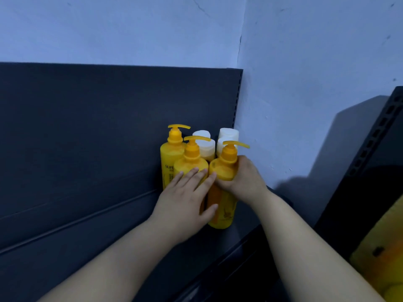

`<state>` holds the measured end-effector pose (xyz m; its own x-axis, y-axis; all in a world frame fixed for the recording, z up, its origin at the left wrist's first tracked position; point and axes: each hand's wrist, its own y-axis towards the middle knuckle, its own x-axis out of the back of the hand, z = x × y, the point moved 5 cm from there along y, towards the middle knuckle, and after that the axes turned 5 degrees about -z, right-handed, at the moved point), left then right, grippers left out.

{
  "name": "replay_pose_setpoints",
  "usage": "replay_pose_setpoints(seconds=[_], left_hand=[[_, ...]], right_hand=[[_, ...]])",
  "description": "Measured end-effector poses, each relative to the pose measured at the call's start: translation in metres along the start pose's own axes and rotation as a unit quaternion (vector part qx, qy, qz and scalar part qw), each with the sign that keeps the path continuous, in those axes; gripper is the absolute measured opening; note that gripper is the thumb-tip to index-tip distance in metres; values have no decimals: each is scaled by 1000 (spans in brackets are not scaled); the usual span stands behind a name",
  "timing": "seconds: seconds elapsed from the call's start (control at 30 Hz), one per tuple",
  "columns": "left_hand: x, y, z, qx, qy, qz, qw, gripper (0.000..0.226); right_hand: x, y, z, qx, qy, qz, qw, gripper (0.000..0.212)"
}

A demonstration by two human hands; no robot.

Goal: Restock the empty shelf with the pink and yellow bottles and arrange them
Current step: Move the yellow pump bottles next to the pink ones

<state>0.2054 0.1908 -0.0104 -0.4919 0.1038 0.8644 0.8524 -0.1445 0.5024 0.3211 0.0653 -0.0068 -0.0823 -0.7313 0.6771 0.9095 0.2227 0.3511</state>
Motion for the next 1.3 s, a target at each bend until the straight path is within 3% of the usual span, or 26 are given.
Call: replay_pose_setpoints(seconds=[0.2, 0.4, 0.57, 0.73, 0.83, 0.97, 1.3], left_hand=[[-8, 25, -9, 14, -9, 10, 1000, 84], [-31, 54, -22, 38, -7, 74, 997, 112], [-31, 52, -24, 41, -15, 37, 998, 108], [-16, 34, -26, 10, -46, -52, 998, 100], [3, 17, -14, 31, -67, -94, 993, 94], [46, -19, 18, 65, -78, -106, 989, 102], [157, -194, 139, 142, 27, -97, 985, 93]], right_hand=[[14, -13, 3, 23, -27, 66, 997, 67], [7, -19, -8, 0, 37, 105, 994, 84], [5, -23, -12, -6, 52, 90, 995, 84], [15, -31, 5, 28, 20, 82, 996, 63], [17, -45, 37, 63, 10, 63, 996, 58], [6, -69, 95, 111, 9, 60, 992, 68], [-102, -175, 274, 187, 69, 142, 970, 75]])
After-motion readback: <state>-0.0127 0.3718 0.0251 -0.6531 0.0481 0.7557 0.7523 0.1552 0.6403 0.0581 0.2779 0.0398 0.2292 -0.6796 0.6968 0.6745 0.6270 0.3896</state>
